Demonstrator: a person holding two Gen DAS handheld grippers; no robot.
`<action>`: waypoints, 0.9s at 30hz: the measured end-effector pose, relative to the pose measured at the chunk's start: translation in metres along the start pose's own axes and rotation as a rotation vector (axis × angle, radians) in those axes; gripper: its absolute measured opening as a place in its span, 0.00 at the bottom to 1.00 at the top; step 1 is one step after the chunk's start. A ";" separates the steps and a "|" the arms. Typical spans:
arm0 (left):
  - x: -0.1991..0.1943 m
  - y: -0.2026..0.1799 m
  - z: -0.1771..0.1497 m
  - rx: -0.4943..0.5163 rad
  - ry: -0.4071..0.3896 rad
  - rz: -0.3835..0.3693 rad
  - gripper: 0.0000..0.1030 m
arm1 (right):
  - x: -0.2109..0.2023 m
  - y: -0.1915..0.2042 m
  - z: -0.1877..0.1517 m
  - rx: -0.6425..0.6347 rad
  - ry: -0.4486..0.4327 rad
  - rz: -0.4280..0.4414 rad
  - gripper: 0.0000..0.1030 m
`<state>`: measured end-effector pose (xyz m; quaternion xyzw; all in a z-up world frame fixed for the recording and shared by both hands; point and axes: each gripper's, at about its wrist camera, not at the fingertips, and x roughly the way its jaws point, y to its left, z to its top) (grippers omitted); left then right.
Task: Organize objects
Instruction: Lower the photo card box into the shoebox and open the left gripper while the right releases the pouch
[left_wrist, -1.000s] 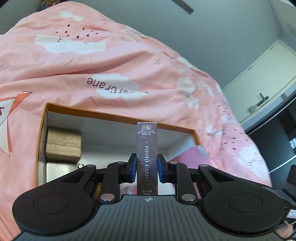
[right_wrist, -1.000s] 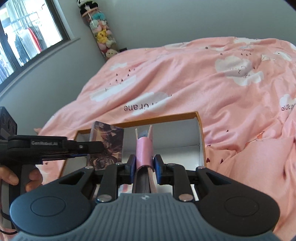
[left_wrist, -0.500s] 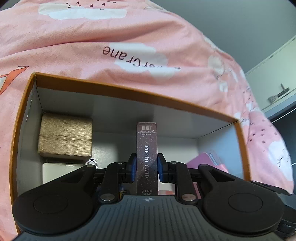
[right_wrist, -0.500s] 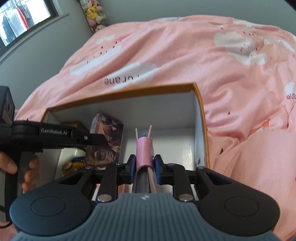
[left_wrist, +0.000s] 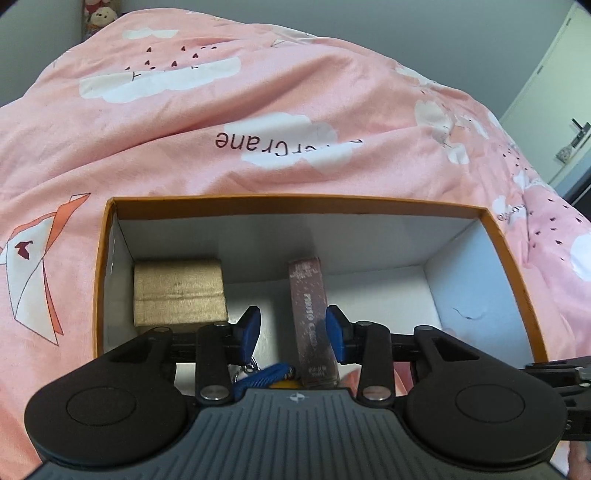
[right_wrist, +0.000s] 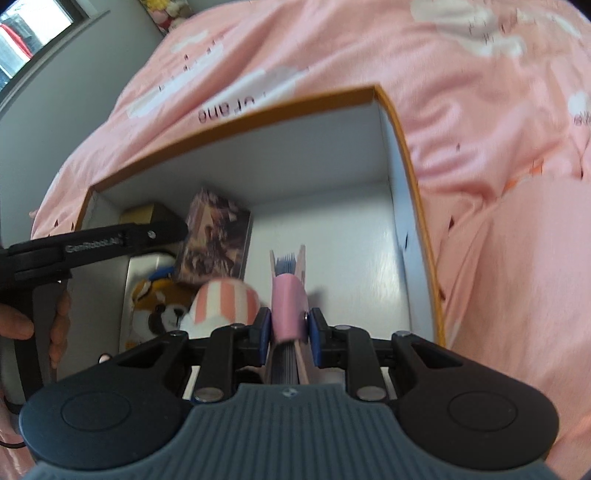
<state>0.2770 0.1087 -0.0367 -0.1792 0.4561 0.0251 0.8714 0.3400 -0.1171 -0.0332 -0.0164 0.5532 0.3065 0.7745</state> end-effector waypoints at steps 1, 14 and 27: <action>-0.002 0.000 -0.001 -0.001 0.000 -0.004 0.42 | 0.002 0.000 -0.001 -0.002 0.016 -0.003 0.23; -0.026 -0.008 -0.008 0.087 0.013 -0.041 0.42 | -0.002 0.029 -0.009 -0.283 0.032 -0.199 0.24; -0.021 -0.010 -0.009 0.167 0.051 -0.058 0.41 | 0.007 0.037 0.011 -0.451 0.031 -0.171 0.33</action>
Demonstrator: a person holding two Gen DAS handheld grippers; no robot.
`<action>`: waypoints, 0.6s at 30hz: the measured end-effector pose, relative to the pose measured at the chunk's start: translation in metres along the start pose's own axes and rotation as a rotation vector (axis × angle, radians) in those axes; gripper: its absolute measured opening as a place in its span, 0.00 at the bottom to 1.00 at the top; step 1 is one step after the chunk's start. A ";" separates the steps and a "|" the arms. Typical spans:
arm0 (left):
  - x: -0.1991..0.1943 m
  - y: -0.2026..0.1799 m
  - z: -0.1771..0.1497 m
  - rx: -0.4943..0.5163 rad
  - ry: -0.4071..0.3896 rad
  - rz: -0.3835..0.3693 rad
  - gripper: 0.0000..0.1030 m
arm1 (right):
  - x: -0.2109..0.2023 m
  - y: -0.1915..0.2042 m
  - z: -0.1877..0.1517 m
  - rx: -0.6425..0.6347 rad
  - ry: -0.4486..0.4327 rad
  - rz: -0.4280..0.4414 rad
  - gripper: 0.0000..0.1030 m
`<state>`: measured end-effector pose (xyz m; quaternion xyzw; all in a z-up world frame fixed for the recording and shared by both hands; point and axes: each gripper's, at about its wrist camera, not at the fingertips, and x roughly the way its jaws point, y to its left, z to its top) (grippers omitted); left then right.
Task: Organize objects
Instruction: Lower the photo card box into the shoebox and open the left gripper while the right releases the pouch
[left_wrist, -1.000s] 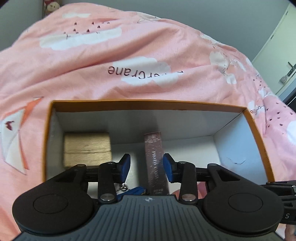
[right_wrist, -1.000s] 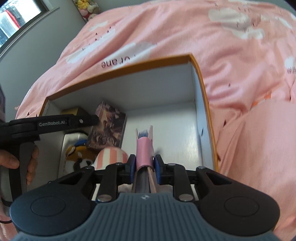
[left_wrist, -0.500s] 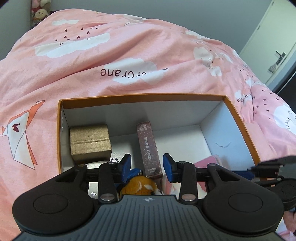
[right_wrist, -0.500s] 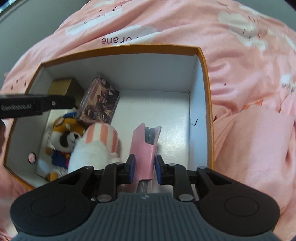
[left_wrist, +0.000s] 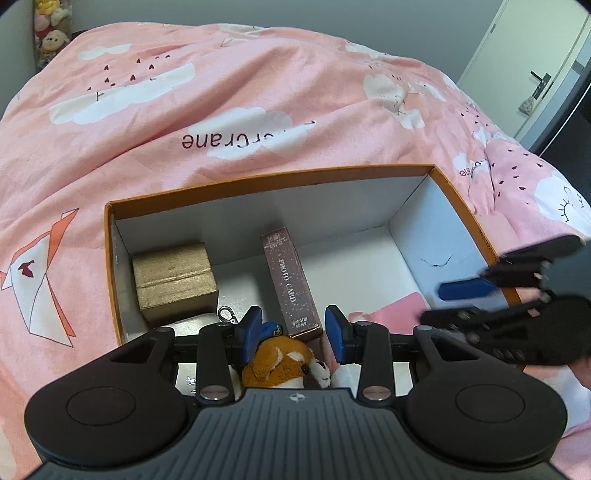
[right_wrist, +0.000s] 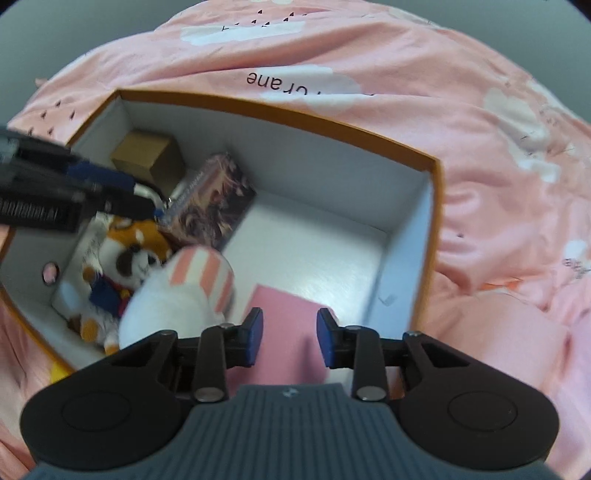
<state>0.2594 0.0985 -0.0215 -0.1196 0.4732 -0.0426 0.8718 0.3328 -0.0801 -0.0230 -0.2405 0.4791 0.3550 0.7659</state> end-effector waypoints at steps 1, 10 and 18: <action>0.000 0.000 0.000 0.002 0.003 -0.001 0.41 | 0.006 -0.001 0.005 0.015 0.002 0.016 0.33; 0.006 -0.001 -0.002 0.038 0.024 -0.025 0.41 | 0.053 0.012 0.022 -0.083 0.084 0.054 0.33; 0.014 -0.004 -0.002 0.099 0.052 -0.037 0.41 | 0.054 0.009 0.015 -0.161 0.120 0.010 0.28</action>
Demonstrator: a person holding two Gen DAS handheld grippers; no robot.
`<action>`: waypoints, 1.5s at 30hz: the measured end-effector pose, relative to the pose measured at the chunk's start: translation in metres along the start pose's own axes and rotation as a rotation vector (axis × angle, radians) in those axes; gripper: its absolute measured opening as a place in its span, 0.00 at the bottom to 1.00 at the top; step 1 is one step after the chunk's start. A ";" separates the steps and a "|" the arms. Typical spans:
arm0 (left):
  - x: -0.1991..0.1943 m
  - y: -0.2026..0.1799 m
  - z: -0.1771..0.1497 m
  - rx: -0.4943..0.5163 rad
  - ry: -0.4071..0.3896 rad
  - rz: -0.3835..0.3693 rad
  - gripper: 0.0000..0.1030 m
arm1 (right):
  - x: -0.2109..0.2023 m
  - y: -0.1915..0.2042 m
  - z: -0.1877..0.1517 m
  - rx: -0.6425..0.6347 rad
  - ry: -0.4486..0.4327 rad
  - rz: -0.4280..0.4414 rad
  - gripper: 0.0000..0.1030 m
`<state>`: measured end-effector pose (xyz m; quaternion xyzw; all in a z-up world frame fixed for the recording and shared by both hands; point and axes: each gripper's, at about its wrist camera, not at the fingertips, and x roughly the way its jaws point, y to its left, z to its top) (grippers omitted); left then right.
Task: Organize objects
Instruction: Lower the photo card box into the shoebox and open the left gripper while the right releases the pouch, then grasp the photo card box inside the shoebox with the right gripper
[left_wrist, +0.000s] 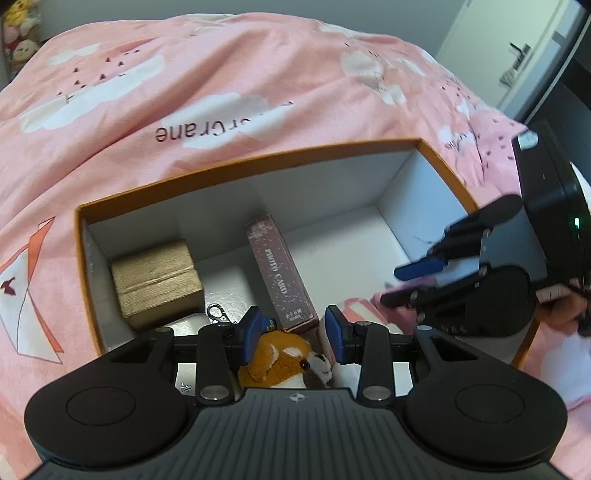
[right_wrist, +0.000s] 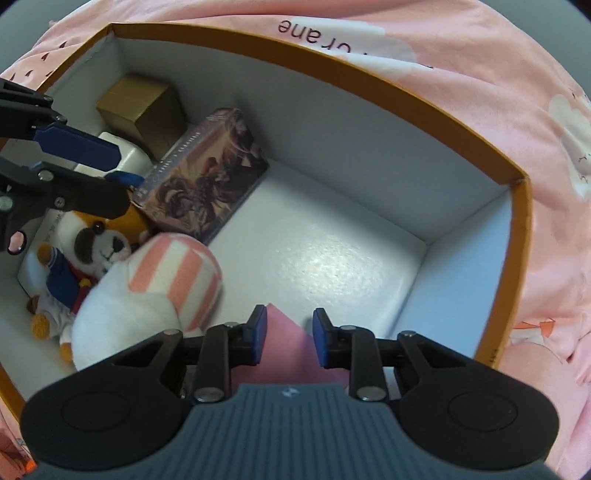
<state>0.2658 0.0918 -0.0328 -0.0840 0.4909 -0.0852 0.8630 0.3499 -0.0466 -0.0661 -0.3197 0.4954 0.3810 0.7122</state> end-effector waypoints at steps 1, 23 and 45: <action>0.001 -0.001 0.000 0.010 0.006 0.002 0.41 | -0.001 0.000 0.000 -0.001 0.003 -0.009 0.24; 0.009 0.013 -0.013 -0.033 0.099 -0.096 0.27 | -0.006 0.004 0.049 0.220 -0.159 0.183 0.25; 0.011 0.011 0.000 0.069 0.067 -0.049 0.27 | 0.023 -0.001 0.058 0.426 -0.075 0.345 0.59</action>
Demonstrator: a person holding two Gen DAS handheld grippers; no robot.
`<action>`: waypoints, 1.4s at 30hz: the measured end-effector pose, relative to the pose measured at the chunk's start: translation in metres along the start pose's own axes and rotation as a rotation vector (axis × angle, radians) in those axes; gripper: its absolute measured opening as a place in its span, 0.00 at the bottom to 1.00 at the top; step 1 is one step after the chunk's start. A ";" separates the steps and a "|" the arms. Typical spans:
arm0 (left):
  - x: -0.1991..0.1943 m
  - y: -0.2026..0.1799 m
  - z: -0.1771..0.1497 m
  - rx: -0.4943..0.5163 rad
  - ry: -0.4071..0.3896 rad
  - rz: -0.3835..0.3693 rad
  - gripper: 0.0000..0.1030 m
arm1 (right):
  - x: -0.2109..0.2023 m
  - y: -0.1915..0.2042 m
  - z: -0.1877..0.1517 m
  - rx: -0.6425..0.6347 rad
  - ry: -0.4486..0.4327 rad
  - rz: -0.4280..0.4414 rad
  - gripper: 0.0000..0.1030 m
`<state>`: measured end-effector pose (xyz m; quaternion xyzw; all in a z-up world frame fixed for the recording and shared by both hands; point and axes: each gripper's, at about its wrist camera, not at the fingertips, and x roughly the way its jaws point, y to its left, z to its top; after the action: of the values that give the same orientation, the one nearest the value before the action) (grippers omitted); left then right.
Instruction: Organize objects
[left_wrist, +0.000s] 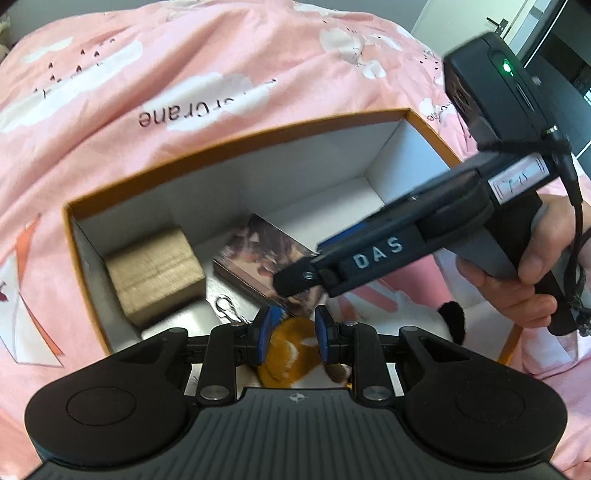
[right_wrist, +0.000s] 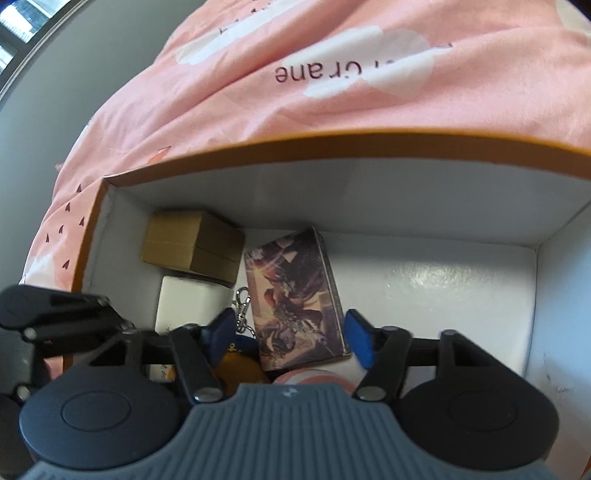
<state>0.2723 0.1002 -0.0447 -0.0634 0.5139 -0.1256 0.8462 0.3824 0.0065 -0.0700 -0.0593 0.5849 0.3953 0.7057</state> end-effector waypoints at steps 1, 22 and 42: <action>0.001 0.000 0.001 0.001 0.005 0.003 0.27 | 0.000 -0.002 -0.001 0.009 -0.003 -0.001 0.56; 0.029 0.004 0.013 0.053 0.144 -0.069 0.27 | 0.013 -0.005 -0.003 -0.084 0.158 -0.023 0.40; 0.019 0.004 0.003 0.041 0.108 -0.080 0.27 | 0.000 -0.002 -0.007 0.029 0.030 -0.042 0.47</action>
<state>0.2840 0.0989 -0.0604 -0.0596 0.5532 -0.1729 0.8127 0.3782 0.0005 -0.0728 -0.0671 0.6000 0.3710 0.7056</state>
